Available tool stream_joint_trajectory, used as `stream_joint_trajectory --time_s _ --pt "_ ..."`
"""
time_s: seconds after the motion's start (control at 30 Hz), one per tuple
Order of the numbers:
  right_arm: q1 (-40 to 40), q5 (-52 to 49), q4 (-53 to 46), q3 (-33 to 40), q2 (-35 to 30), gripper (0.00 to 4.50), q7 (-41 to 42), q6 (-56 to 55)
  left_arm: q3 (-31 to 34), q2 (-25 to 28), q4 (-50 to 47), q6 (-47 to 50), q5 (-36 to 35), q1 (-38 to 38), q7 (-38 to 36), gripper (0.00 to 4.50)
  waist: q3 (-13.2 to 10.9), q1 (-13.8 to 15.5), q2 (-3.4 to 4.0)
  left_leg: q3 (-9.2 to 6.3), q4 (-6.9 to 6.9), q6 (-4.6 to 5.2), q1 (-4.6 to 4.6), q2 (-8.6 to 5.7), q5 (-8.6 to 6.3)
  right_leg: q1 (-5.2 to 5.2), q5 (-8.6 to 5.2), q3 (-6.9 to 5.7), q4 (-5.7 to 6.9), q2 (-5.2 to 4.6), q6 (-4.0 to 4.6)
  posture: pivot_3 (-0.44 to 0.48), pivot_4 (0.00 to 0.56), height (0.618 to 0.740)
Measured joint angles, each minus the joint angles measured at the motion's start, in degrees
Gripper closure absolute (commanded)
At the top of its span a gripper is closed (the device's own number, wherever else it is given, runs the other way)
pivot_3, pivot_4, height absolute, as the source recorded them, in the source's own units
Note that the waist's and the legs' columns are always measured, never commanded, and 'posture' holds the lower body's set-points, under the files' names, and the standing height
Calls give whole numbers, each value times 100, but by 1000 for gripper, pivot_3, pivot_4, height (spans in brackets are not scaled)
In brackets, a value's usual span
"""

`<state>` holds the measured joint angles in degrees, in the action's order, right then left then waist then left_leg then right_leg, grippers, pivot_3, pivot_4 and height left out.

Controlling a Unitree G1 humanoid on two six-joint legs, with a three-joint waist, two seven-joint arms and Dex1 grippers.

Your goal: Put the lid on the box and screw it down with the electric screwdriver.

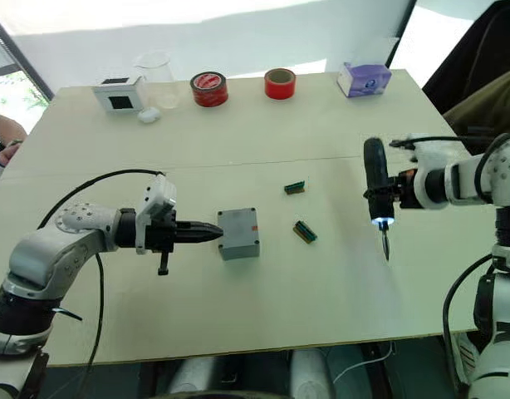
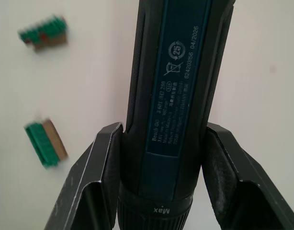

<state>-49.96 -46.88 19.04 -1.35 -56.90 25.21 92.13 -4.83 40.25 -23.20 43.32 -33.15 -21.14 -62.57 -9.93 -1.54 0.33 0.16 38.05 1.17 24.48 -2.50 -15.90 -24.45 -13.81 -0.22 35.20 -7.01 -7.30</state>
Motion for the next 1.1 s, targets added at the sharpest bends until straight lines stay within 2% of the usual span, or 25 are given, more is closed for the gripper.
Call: stream_joint_trajectory --time_s 0.23,0.57,0.63,0.67,0.83,1.0,1.1 --pt "-463 528 620 -440 164 2587 351 -4 1 135 -425 137 -27 278 309 4500 -14 76 5 -2 8 4 -3 20 -2 1 0 -7 14 24 0 0 150 740" --pt "-495 1184 895 -1034 329 2587 975 -244 102 212 -495 230 -130 407 579 4500 -19 85 -3 -6 14 4 0 14 -2 5 2 -7 15 24 -5 0 150 740" --pt "-495 1301 895 -1110 330 1666 1079 -297 109 217 -486 230 -131 409 587 4500 -19 83 -3 -6 14 4 -1 15 -2 5 2 -7 15 25 -5 0 150 740" --pt "-495 1358 889 -1144 329 1563 1149 -358 109 217 -467 229 -131 409 589 4500 -19 84 -3 -6 14 4 -1 15 -2 5 2 -7 15 25 -5 0 150 740" --pt "-495 1591 740 -1276 314 12 1388 -607 115 226 -363 226 -129 416 617 4500 -19 88 -4 -7 18 3 -2 15 -1 7 2 -7 19 25 -6 0 150 740" --pt "-495 1868 554 -1289 261 12 1587 -1057 319 338 -229 234 -151 491 644 4500 -19 84 -4 -7 18 1 -2 15 0 6 2 -7 20 25 -6 0 150 740" --pt "-432 2003 -9 -1192 51 12 1845 -1769 664 433 -189 266 -306 630 666 4500 -20 82 -3 -8 17 0 -2 16 0 3 2 -7 20 26 -6 0 150 740"
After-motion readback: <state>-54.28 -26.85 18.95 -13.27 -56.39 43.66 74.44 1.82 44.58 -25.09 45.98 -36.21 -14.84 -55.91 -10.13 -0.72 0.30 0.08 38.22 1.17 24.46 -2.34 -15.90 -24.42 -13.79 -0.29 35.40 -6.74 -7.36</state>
